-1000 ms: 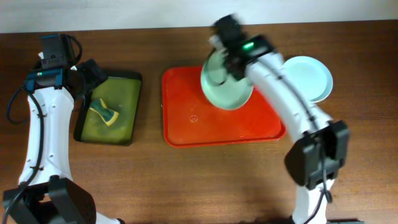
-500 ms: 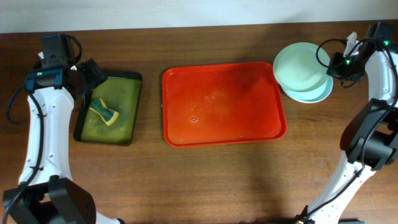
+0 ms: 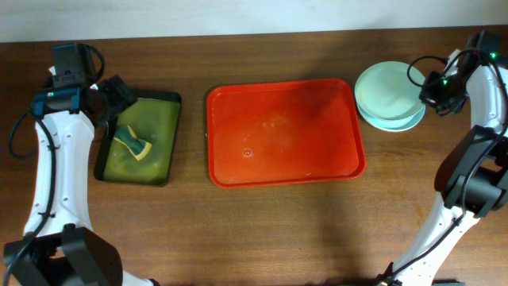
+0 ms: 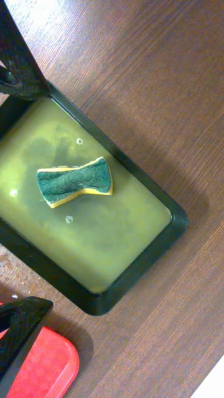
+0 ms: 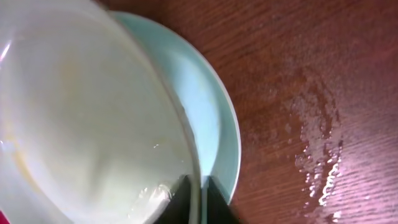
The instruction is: Clean dirty plates on tray and stack at the side
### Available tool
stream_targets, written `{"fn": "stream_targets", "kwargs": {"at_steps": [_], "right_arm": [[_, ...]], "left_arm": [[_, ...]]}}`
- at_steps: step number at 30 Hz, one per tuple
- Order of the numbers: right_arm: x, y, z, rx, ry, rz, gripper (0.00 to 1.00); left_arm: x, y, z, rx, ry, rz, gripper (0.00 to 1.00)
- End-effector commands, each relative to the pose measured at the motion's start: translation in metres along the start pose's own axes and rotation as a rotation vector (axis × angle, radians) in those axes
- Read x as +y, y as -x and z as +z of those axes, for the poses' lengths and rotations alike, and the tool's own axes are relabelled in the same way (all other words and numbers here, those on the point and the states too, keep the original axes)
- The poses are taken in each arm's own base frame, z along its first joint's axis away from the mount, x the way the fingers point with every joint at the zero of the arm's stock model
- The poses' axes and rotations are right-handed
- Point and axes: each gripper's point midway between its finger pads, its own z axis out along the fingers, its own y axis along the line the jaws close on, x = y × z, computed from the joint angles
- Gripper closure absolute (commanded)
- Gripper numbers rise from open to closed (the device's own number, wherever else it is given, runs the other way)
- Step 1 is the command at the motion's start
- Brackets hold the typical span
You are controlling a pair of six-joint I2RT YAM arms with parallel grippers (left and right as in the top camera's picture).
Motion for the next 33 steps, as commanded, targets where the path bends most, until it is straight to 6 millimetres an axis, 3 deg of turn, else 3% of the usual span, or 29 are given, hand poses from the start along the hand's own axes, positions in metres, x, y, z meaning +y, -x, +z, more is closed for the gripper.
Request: {"fn": "stream_targets", "kwargs": {"at_steps": [1,4,7,10,14,19,22,26,28,29,33], "right_arm": [[-0.008,0.001,-0.004,-0.002,-0.012,0.02,0.0],[-0.014,0.009,-0.03,-0.054,-0.015,0.033,0.02],[-0.014,0.015,-0.075,-0.127,-0.015,0.036,0.02],[0.003,-0.001,-0.109,-0.119,-0.008,0.016,0.02],[0.045,-0.039,-0.138,-0.046,0.032,-0.055,0.02],[0.114,-0.101,-0.174,0.062,0.142,-0.294,0.02],[0.178,-0.15,-0.212,0.033,0.204,-0.536,0.02],[0.223,-0.206,-0.254,-0.018,0.267,-0.774,0.02],[0.241,-0.236,-0.259,0.02,0.295,-0.866,0.01],[0.246,-0.241,-0.258,0.027,0.302,-0.887,0.02],[0.249,-0.245,-0.259,0.03,0.306,-0.9,0.02]], "left_arm": [[0.002,0.0,0.003,0.006,0.001,-0.005,0.01],[0.002,0.0,0.003,0.006,0.001,-0.005,0.01],[0.002,0.0,0.003,0.006,0.001,-0.005,0.01],[0.002,0.0,0.003,0.006,0.001,-0.005,0.01],[0.002,0.0,0.003,0.006,0.001,-0.005,0.01],[0.002,0.0,0.003,0.006,0.001,-0.005,0.01],[0.002,0.0,0.003,0.006,0.001,-0.005,0.01],[0.002,0.0,0.003,0.006,0.001,-0.005,0.01],[0.002,0.0,0.003,0.006,0.001,-0.005,0.01],[0.002,0.0,0.003,0.006,0.001,-0.005,0.01],[0.002,0.0,0.003,0.006,0.001,-0.005,0.01]]}}
